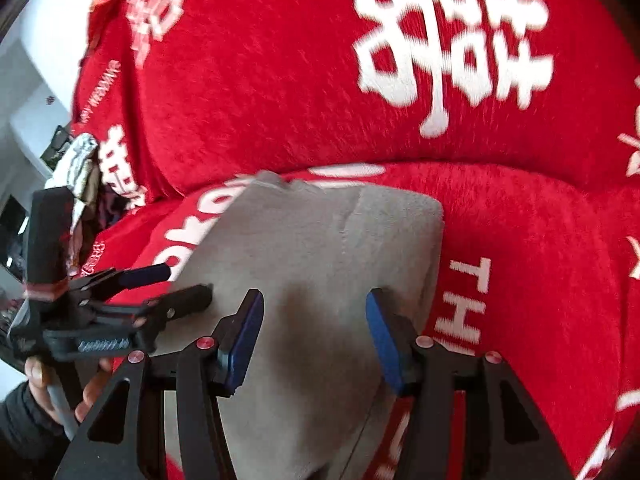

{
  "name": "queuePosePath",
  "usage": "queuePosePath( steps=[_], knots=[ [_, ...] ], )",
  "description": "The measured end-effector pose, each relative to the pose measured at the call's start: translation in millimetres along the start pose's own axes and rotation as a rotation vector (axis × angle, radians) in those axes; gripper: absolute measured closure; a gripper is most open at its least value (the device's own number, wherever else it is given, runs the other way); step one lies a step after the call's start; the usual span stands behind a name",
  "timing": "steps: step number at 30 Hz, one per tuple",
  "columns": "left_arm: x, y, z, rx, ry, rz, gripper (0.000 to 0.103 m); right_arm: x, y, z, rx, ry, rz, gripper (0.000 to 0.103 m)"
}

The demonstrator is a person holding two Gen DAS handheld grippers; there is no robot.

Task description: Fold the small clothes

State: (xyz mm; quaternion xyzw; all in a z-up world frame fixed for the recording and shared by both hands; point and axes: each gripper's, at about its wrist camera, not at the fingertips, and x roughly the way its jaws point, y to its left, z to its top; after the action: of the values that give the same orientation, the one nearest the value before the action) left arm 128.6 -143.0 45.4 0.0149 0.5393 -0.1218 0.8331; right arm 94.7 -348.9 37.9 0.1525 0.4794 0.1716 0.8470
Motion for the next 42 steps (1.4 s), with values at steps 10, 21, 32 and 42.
queuePosePath(
  steps=[10, 21, 32, 42],
  knots=[
    [-2.6, 6.4, 4.0, -0.01, 0.003, -0.05, 0.013, -2.1, -36.7, 16.3, 0.127, -0.037, -0.162, 0.039],
    [-34.2, 29.5, -13.6, 0.018, -0.004, -0.167, 0.013, -57.6, -32.5, -26.7, 0.192, -0.055, -0.073, 0.034],
    [12.4, 13.1, -9.4, -0.005, 0.131, -0.31, 0.013, -6.4, -33.5, -38.8, 0.298, 0.061, 0.064, 0.034],
    [7.6, -4.3, -11.1, 0.057, 0.044, -0.299, 0.046, 5.2, -5.3, -34.3, 0.159, 0.012, 0.006, 0.059]
  ],
)
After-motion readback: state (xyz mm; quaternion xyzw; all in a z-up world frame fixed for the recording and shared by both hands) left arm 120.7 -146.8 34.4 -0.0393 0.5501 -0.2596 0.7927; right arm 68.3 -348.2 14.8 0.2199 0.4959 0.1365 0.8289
